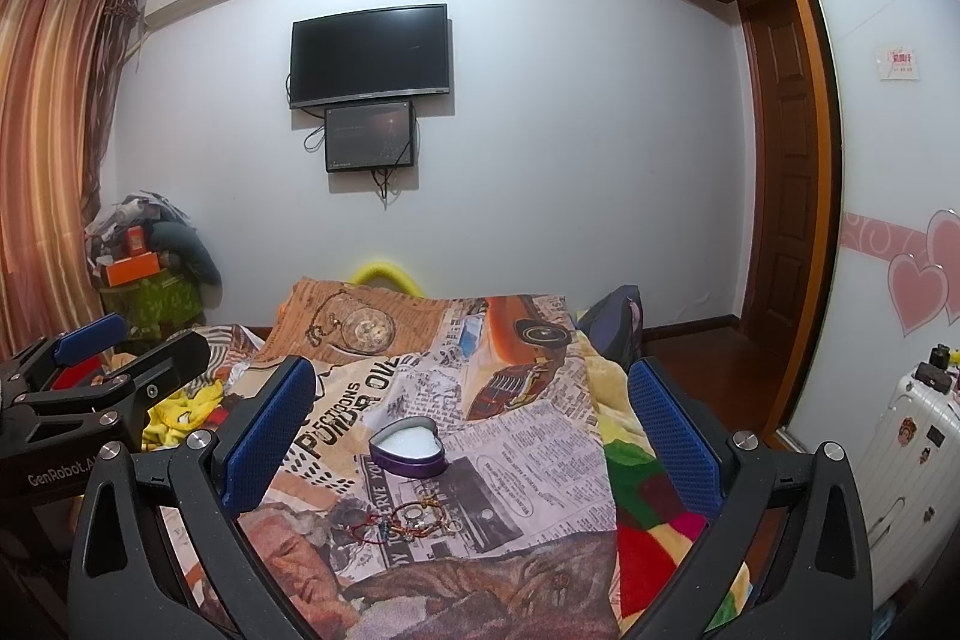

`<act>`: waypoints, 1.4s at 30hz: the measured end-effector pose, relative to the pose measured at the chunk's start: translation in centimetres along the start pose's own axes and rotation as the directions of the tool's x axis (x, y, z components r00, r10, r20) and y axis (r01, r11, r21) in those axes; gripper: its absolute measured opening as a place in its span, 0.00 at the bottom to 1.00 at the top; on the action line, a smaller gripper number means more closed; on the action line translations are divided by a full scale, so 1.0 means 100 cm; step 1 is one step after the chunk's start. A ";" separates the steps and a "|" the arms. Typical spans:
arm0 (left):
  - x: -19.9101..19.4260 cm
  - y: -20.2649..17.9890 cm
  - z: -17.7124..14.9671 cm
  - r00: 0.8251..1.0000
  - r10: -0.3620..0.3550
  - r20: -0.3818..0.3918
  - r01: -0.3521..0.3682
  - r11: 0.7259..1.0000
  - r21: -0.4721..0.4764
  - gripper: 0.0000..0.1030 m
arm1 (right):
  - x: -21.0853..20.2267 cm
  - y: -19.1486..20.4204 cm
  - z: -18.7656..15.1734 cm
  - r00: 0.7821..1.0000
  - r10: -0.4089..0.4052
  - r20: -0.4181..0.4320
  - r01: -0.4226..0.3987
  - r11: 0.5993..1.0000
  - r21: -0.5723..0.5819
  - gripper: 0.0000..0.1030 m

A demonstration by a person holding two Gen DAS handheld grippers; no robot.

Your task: Organize jewelry

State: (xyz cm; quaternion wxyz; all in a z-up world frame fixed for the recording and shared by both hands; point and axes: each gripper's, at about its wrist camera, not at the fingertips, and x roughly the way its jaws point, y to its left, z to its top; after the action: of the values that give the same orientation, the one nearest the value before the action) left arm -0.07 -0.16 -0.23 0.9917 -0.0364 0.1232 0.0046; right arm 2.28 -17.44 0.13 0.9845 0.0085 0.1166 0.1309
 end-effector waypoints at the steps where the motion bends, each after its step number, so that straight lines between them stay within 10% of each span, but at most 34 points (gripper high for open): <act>1: 0.000 0.000 0.000 1.000 0.000 0.000 0.000 1.000 -0.001 1.00 | 0.001 -0.001 0.001 1.000 0.001 -0.001 -0.001 1.000 0.000 1.00; 42: 0.000 -0.001 -0.009 1.000 -0.002 -0.017 0.002 1.000 0.006 1.00 | 0.001 0.001 -0.002 1.000 0.001 -0.007 -0.001 1.000 0.004 1.00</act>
State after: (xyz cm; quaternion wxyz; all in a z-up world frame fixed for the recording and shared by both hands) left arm -0.27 -0.35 -1.13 0.9907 -0.0338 0.1318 0.0029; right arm 2.25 -17.33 -0.10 0.9840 0.0100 0.1201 0.1310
